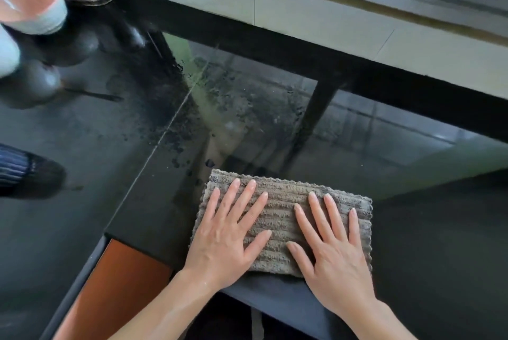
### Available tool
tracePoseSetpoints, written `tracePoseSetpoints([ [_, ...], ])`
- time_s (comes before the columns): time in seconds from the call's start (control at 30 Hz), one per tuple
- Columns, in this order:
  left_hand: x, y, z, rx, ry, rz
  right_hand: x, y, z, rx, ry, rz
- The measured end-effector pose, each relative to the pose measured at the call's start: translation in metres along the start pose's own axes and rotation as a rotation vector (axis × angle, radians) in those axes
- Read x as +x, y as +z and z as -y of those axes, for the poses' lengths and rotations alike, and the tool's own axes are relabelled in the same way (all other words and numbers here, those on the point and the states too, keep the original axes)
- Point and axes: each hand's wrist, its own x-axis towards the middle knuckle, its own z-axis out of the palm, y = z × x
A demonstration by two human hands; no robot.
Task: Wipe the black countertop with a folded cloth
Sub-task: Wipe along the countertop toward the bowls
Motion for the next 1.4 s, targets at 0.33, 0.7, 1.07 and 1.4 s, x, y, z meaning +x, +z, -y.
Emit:
tracePoseSetpoints([
  [0.33, 0.042, -0.014, 0.029, 0.014, -0.011, 0.030, 0.051, -0.005, 0.000, 0.004, 0.006, -0.002],
  [0.7, 0.151, -0.041, 0.081, 0.049, 0.043, 0.061, 0.158, -0.013, -0.004, -0.003, 0.148, -0.016],
  [1.07, 0.116, -0.041, 0.090, 0.112, 0.199, 0.072, 0.107, -0.012, 0.028, 0.023, 0.203, 0.000],
  [1.4, 0.113, -0.038, 0.094, 0.055, 0.267, 0.075, 0.092, -0.008, 0.039, 0.041, 0.230, -0.022],
])
